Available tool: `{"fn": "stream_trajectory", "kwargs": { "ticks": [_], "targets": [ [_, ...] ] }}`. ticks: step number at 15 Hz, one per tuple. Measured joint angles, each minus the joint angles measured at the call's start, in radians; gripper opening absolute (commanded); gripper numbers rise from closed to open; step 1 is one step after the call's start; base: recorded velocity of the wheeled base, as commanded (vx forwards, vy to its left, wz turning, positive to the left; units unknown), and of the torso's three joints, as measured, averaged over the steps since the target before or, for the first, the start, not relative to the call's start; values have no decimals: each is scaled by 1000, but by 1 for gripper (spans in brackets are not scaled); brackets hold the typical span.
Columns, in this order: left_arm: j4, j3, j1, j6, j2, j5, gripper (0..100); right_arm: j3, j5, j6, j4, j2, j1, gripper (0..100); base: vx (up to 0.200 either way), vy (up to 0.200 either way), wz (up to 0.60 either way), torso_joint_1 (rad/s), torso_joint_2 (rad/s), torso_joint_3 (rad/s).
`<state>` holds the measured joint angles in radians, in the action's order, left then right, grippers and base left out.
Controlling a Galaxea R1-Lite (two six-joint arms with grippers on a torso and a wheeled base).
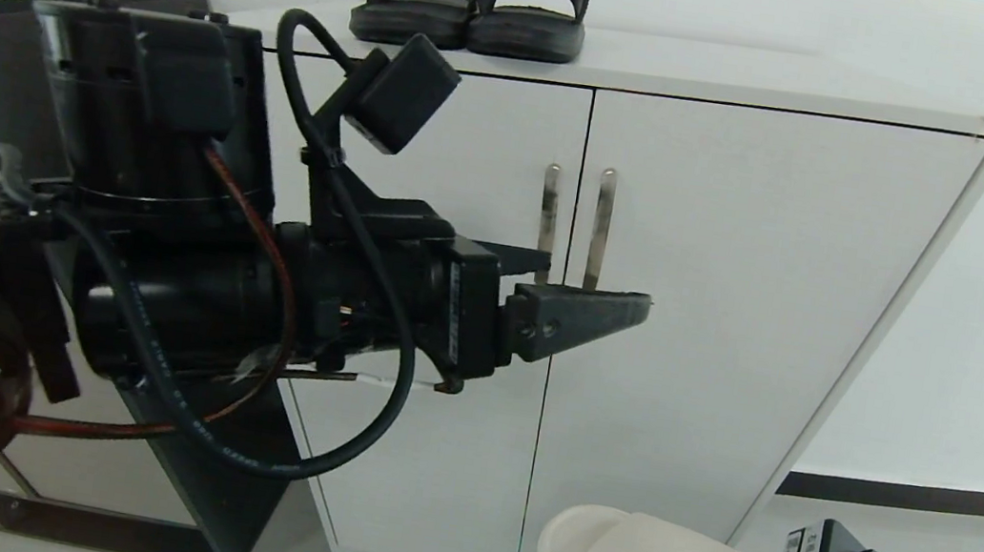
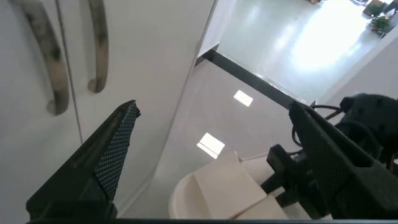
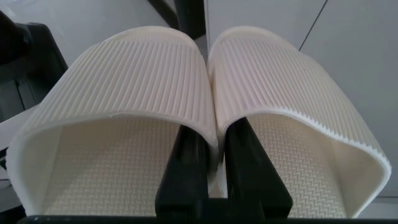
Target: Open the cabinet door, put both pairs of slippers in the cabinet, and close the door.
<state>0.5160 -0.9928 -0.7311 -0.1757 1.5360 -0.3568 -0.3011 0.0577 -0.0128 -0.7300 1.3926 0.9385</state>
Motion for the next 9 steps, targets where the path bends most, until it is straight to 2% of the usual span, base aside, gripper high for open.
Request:
{"fn": "stream_trajectory", "kwargs": {
  "ticks": [4, 7, 9],
  "targets": [
    [-29, -133, -5, -53, 93, -3, 100, 1, 1, -4, -1, 1, 6, 0, 0, 0, 0, 0, 0, 0],
    [-33, -200, 8, -54, 153, 7, 100, 2, 0, -4, -1, 2, 8, 0, 0, 0, 0, 0, 0, 0],
    [-34, -227, 31, -51, 180, 38, 100, 2, 0, -4, -1, 4, 12, 0, 0, 0, 0, 0, 0, 0]
  ]
}}
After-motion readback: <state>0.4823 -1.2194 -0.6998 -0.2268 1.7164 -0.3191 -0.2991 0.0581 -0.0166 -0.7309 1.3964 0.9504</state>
